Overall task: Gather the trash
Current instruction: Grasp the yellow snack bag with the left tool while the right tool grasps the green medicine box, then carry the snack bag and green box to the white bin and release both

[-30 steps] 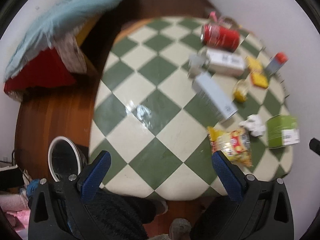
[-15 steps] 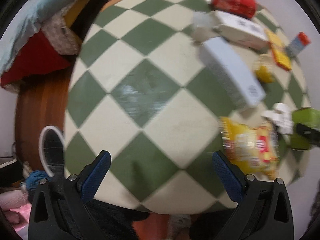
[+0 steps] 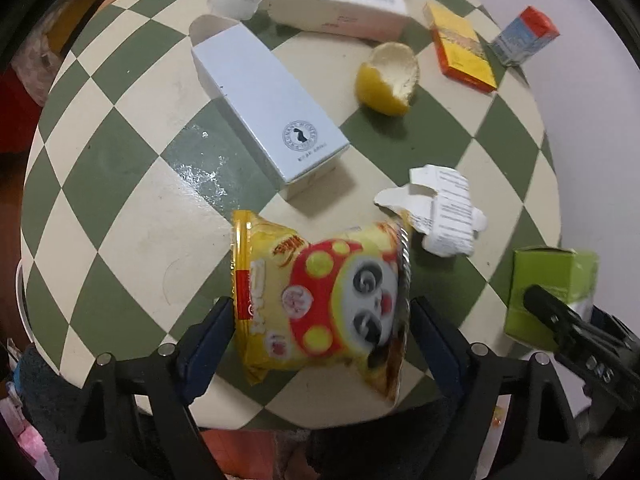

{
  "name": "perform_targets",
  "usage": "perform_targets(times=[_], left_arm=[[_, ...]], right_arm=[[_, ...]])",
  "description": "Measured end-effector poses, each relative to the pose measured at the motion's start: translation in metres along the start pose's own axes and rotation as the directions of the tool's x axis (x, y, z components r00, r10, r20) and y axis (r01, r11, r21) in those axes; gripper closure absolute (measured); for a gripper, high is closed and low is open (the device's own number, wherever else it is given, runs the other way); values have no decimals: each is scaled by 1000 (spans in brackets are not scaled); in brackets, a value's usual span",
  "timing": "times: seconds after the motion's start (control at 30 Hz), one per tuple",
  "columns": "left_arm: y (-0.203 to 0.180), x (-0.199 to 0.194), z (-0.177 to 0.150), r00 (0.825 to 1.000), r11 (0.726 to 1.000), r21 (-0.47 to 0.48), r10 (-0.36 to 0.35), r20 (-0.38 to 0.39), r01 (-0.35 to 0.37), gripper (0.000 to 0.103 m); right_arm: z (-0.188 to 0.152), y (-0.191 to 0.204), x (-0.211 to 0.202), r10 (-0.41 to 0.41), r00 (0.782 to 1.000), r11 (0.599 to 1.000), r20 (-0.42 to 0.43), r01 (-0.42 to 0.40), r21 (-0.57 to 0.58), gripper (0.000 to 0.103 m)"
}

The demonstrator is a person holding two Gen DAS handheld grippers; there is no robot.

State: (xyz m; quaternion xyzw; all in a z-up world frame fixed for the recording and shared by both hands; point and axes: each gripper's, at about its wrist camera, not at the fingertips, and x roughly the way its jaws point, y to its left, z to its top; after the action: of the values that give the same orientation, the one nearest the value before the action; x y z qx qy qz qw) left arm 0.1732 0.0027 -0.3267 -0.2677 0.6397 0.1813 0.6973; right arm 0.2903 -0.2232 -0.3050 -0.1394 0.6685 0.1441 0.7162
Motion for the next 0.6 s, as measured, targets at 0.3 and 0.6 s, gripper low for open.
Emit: perform_targets(times=[0.3, 0.6], left_arm=[[19, -17, -5, 997, 999, -10, 35, 67, -35, 44], [9, -38, -30, 982, 991, 52, 114, 149, -123, 51]], right_arm=[[0, 1, 2, -13, 1000, 1000, 22, 13, -8, 11], [-14, 13, -6, -39, 997, 998, 62, 42, -42, 12]])
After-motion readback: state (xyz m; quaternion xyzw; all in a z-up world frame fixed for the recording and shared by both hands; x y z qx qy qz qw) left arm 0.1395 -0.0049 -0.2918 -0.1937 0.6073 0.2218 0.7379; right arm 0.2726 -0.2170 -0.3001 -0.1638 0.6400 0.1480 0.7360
